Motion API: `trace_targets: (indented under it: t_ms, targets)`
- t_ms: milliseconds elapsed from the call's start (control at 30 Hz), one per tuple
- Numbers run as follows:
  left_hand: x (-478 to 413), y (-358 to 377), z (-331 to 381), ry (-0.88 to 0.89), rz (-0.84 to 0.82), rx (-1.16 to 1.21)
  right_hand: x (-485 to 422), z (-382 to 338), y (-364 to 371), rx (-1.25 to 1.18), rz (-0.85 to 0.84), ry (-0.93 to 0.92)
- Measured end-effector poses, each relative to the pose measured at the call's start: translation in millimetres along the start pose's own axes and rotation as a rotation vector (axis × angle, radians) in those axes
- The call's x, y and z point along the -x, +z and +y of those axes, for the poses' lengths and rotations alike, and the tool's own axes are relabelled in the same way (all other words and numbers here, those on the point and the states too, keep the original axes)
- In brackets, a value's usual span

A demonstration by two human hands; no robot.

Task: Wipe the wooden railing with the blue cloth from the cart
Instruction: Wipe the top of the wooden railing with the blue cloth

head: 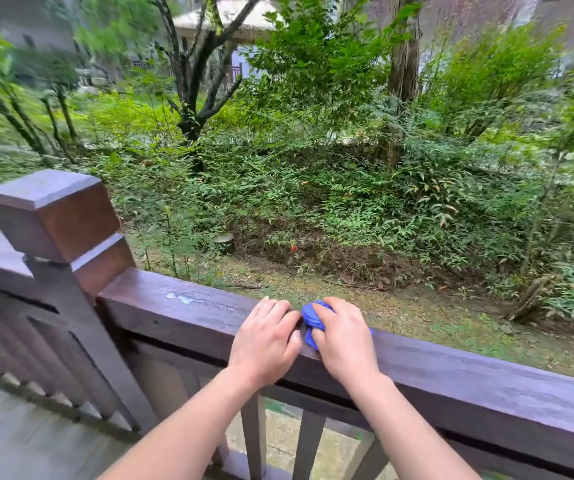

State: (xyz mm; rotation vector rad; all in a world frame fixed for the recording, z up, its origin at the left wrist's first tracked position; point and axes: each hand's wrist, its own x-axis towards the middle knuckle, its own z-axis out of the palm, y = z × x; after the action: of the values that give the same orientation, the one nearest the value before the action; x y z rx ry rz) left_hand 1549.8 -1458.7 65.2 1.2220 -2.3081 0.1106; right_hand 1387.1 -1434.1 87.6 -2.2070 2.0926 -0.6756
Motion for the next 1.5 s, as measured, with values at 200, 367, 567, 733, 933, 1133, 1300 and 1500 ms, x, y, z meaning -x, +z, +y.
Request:
trace_targets:
  t_ms: [200, 367, 567, 733, 933, 1133, 1300, 1500]
  targets:
    - [21.9, -20.7, -47.2, 0.017, 0.123, -0.03, 10.1, 2.2, 5.2, -0.038, -0.053, -0.125]
    - [37.2, -47.3, -126.9, -0.187, 0.164, -0.17, -3.6, -29.0, 17.3, 0.005, 0.047, 0.011]
    - [34.7, -60.0, -202.4, -0.401, 0.066, -0.189, -2.0, -37.7, 32.2, -0.028, 0.021, -0.151]
    - [37.2, -50.2, -221.4, -0.377, 0.103, -0.134, -28.3, -55.2, 35.1, -0.02, 0.056, 0.052]
    - [39.8, -40.6, -232.7, -0.361, 0.163, -0.117, -21.7, -73.9, 48.6, 0.014, 0.011, -0.148]
    - [39.3, -44.4, -228.6, -0.362, 0.139, -0.114, -36.4, -108.3, 59.5, -0.04, 0.057, -0.019]
    - [37.1, -60.8, -222.4, -0.355, -0.024, -0.124, -43.5, -95.1, 55.4, -0.007, -0.025, -0.115]
    - [27.0, -109.5, -229.6, -0.073, 0.274, -0.296, -39.8, -122.7, 63.9, 0.008, 0.021, -0.021]
